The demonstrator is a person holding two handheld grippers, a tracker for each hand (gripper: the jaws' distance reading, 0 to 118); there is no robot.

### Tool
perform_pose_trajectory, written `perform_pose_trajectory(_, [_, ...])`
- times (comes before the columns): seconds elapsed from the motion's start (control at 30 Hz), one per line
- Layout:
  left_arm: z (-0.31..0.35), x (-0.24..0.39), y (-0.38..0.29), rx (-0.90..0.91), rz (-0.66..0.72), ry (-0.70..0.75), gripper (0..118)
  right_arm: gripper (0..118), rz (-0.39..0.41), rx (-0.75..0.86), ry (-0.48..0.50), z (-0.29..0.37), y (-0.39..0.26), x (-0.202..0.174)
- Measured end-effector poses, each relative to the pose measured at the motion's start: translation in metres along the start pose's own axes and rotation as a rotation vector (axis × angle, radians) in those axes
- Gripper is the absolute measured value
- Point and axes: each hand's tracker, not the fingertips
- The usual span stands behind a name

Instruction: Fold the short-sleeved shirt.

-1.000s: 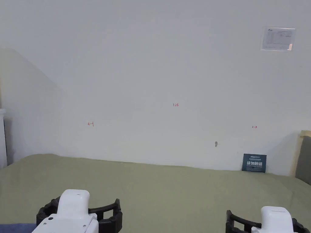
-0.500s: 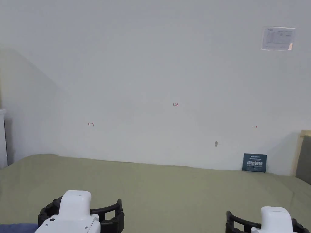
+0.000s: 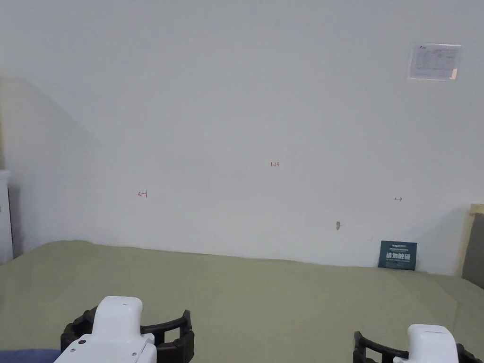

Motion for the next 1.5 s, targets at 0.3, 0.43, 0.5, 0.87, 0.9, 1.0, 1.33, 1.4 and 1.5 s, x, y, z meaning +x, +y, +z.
perform_pose_trajectory(0.3, [-0.002,0.0,0.003,0.02,-0.004,-0.004,118,118,0.004,0.0,0.011,-0.001,0.005,0.0])
perform_pose_trajectory(0.43, [-0.005,0.0,0.002,-0.031,-0.004,0.011,118,117,0.002,-0.022,0.012,-0.004,0.007,0.0])
perform_pose_trajectory(0.5, [-0.008,0.002,0.002,-0.072,-0.019,0.052,114,112,-0.001,-0.08,0.011,-0.005,0.008,0.001])
perform_pose_trajectory(0.87, [0.004,-0.014,-0.009,-0.075,-0.011,0.055,0,2,0.054,-0.089,0.055,0.002,0.001,-0.015])
perform_pose_trajectory(0.9, [0.009,-0.02,-0.006,-0.074,-0.009,0.065,0,2,0.06,-0.073,0.079,0.001,0.005,-0.026])
perform_pose_trajectory(1.0, [0.031,-0.052,0.002,-0.053,0.003,0.16,0,2,0.079,-0.051,0.174,-0.007,0.015,-0.065])
perform_pose_trajectory(1.33, [0.16,-0.168,0.006,-0.067,-0.018,0.537,0,2,0.067,-0.025,0.614,0.001,0.034,-0.259])
perform_pose_trajectory(1.4, [0.175,-0.183,0.002,-0.085,0.014,0.581,0,2,0.068,-0.019,0.68,0.009,0.032,-0.281])
perform_pose_trajectory(1.5, [0.184,-0.195,-0.005,-0.092,0.04,0.598,0,2,0.074,-0.029,0.689,0.014,0.027,-0.296])
